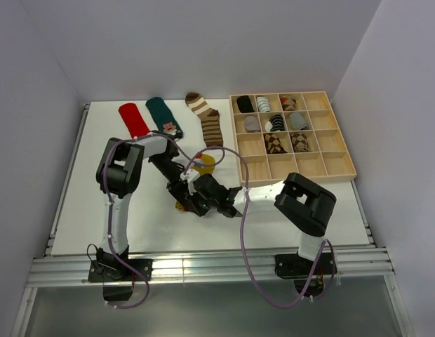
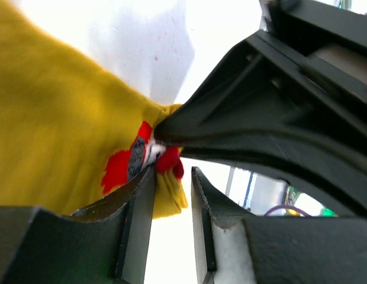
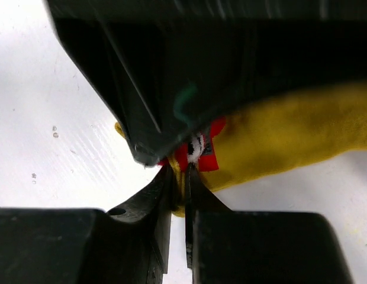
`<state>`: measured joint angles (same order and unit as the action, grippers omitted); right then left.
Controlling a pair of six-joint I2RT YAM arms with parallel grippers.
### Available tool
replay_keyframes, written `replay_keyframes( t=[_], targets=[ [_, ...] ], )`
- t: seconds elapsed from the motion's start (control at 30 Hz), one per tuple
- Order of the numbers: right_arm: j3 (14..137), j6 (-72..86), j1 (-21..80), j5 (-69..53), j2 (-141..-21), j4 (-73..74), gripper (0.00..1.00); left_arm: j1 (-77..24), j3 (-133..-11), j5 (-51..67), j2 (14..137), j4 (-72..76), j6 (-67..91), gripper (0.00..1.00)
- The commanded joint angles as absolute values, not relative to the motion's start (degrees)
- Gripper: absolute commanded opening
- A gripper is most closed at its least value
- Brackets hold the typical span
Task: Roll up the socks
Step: Roll the sock at the center of the board.
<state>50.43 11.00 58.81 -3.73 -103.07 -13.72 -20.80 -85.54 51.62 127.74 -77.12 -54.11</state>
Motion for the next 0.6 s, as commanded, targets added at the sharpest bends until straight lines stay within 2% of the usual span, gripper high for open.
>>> replay_keyframes(
  t=[0.0, 0.13, 0.3, 0.43, 0.57],
  targets=[
    [49.7, 14.6, 57.7, -6.4, -103.3, -12.7, 0.0, -18.3, -87.1, 56.7, 120.7, -75.5, -53.7, 0.35],
    [48.6, 17.2, 55.8, -10.2, -102.4, -12.2, 0.0, -15.4, -84.4, 57.9, 116.0, -69.5, -49.1, 0.35],
    [49.7, 19.7, 51.7, -20.5, -103.4, -10.0, 0.0, -10.9, -75.1, 56.2, 105.8, -52.1, -39.6, 0.34],
    [54.8, 21.3, 47.8, -27.3, -107.2, -3.2, 0.0, -10.5, -64.2, 47.6, 95.9, -34.2, -32.8, 0.34],
    [61.6, 24.7, 44.8, -35.5, -112.0, 3.8, 0.0, -10.8, -53.5, 37.9, 83.4, -20.4, -31.2, 0.38]
  ],
)
